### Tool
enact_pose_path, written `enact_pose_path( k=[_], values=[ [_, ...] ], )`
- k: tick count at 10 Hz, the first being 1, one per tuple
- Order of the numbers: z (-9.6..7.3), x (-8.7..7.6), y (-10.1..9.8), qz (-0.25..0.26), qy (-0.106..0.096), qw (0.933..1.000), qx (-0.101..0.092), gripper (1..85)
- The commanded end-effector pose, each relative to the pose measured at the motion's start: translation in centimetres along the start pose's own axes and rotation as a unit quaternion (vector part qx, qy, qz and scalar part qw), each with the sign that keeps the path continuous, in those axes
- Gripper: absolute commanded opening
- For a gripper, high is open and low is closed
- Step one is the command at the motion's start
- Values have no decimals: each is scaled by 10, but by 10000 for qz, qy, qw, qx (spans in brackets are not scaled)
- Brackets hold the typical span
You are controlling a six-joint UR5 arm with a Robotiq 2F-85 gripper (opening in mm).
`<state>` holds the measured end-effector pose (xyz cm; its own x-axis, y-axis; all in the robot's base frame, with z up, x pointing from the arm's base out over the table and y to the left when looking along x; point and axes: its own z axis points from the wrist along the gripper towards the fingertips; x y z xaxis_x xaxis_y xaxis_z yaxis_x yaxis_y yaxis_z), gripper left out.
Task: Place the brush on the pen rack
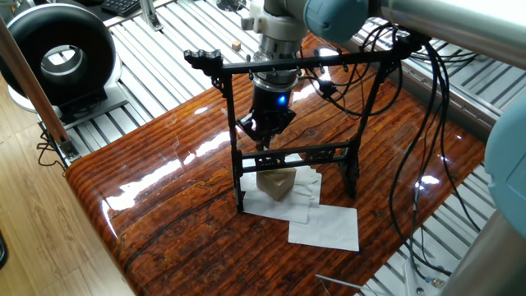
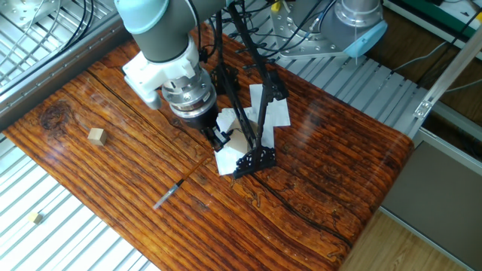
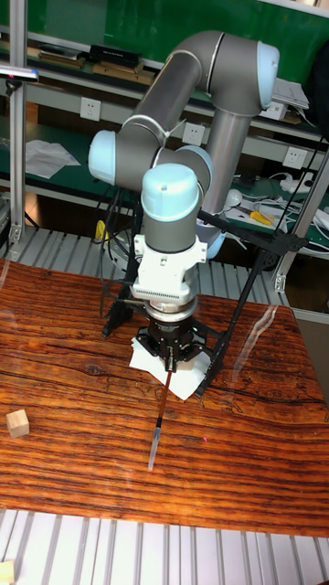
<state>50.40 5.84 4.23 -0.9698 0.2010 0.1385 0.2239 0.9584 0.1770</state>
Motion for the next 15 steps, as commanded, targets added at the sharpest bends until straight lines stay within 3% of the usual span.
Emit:
enact_pose_path(
  k=[1,3,8,15],
  values=[
    [-6,1,3,75,60,9999,62,10],
    [-16,5,3,-19,150,9998,121,10],
    [-39,11,-11,-355,127,9988,319,10],
    [-69,41,-5,-629,361,9973,82,10]
  ],
)
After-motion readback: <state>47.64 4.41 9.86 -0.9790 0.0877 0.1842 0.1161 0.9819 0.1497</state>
